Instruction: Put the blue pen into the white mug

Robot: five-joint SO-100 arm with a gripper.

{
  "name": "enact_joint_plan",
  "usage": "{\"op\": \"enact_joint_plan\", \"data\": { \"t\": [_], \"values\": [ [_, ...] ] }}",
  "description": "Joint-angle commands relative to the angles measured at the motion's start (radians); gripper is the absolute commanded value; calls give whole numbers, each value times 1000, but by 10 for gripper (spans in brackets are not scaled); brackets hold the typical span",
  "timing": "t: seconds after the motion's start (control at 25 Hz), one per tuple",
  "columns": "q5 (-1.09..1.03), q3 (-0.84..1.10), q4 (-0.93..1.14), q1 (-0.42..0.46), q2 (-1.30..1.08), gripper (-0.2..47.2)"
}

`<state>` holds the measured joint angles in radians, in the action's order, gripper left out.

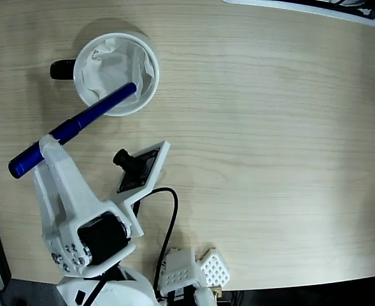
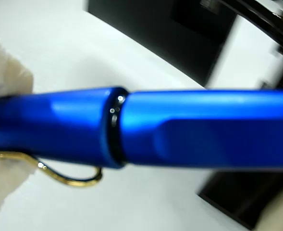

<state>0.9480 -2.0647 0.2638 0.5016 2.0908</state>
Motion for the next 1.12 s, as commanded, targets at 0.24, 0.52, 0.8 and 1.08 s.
{"op": "enact_joint_plan", "data": {
  "t": [0.24,0.52,0.8,1.08],
  "values": [
    [46,-117,-133,31,-6,0],
    [43,-184,-150,28,-12,0],
    [-2,-204,-164,15,-38,128],
    [-57,-206,-172,-26,-63,237]
  ]
}}
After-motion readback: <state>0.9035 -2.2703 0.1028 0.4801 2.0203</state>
